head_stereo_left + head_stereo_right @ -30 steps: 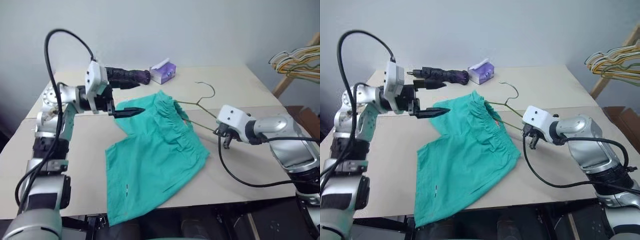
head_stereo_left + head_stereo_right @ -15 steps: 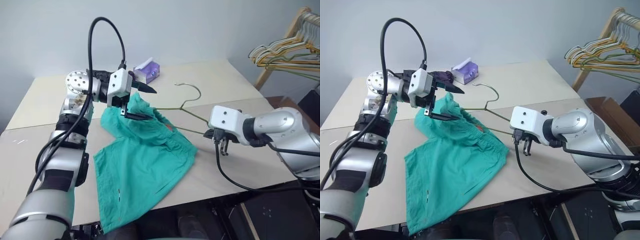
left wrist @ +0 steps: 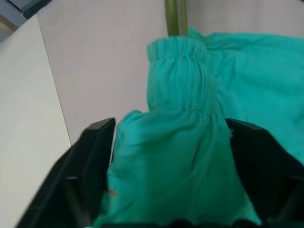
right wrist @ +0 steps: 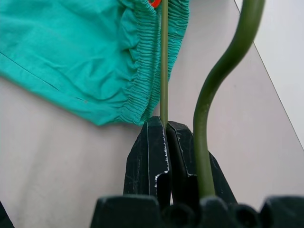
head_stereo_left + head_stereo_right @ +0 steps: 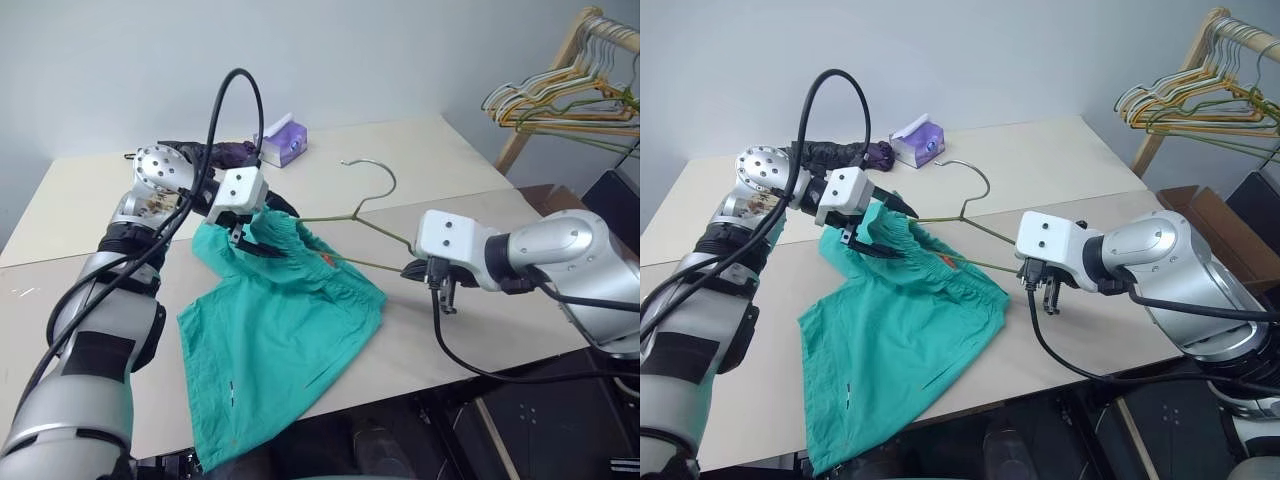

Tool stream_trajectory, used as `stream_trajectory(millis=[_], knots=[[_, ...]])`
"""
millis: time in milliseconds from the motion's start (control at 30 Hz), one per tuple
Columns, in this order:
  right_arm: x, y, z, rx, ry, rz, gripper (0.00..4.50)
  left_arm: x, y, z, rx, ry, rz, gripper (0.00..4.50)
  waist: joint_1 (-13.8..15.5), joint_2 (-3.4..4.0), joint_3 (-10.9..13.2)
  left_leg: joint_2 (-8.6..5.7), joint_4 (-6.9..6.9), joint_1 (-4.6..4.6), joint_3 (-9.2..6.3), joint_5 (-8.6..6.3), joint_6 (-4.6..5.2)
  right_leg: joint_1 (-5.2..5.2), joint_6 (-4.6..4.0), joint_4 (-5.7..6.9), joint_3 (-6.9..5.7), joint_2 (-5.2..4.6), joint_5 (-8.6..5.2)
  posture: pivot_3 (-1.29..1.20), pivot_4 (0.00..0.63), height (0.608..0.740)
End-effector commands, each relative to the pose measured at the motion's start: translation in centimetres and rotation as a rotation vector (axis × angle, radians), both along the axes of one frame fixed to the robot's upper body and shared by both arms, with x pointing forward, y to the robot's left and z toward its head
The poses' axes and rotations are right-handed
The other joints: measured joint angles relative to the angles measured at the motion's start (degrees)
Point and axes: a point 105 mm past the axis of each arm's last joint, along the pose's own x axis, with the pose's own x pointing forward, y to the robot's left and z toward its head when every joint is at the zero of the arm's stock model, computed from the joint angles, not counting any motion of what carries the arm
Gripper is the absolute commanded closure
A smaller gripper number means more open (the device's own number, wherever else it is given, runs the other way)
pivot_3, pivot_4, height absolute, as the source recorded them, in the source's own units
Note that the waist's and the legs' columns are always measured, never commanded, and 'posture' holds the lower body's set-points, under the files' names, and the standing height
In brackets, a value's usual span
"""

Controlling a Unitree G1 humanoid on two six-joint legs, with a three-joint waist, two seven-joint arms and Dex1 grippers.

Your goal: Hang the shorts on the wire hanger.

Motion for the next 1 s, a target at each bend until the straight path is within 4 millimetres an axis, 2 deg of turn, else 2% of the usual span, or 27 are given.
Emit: stream_trajectory(millis=[33,233,300,567,733,867,1000], knots=[[-0.1,0.4,1.4,0.004,-0.047,0.015,4.50,0.1,0.2,1.1,0.010,-0.047,-0.007,2.16,0.0,0.00,0.0,0.00,0.00,0.00,0.00,0.00,0.00,0.00,0.00,0.00,0.00,0.00,0.00,-0.19,0.024,0.740],[-0.5,0.6,1.7,0.023,-0.030,0.024,4.50,0.0,0.5,0.8,0.026,-0.047,-0.008,4.00,0.0,0.00,0.0,0.00,0.01,0.00,0.00,0.00,0.00,0.00,0.00,0.01,0.00,0.00,0.00,-0.19,0.018,0.740],[-0.6,0.7,1.8,0.030,-0.028,0.027,4.50,0.0,0.5,0.8,0.023,-0.045,-0.009,4.44,0.0,0.01,0.0,0.00,0.02,0.00,0.00,0.00,0.00,0.00,0.00,0.02,0.00,0.00,0.00,-0.19,0.012,0.740],[-0.9,1.0,2.2,0.062,-0.038,0.068,4.50,-0.2,0.4,1.5,-0.034,-0.001,0.004,4.44,-0.2,0.02,0.0,0.00,0.05,0.00,-0.01,0.00,0.00,0.00,0.00,0.05,0.00,-0.01,0.00,-0.18,0.000,0.740],[-0.5,0.1,2.2,0.065,-0.055,0.035,3.09,-0.6,0.7,1.6,-0.069,0.025,0.012,4.50,-0.2,0.02,0.0,0.00,0.05,0.00,-0.01,0.00,0.00,0.00,0.00,0.07,0.00,-0.01,0.00,-0.18,0.001,0.740],[1.7,-3.5,3.4,0.098,-0.114,-0.162,1.76,-0.9,1.1,1.8,-0.124,0.060,0.031,4.50,-0.1,0.02,0.0,-0.02,0.06,0.00,0.00,0.00,0.00,0.01,0.01,0.07,0.00,-0.04,0.00,-0.18,0.027,0.740],[2.5,-5.9,4.1,0.138,-0.147,-0.284,0.40,-1.4,1.5,1.5,-0.134,0.087,0.034,4.50,0.0,0.02,0.0,0.00,0.06,0.01,0.00,0.00,0.01,-0.01,0.00,0.09,0.02,-0.01,-0.01,-0.18,0.045,0.740]])
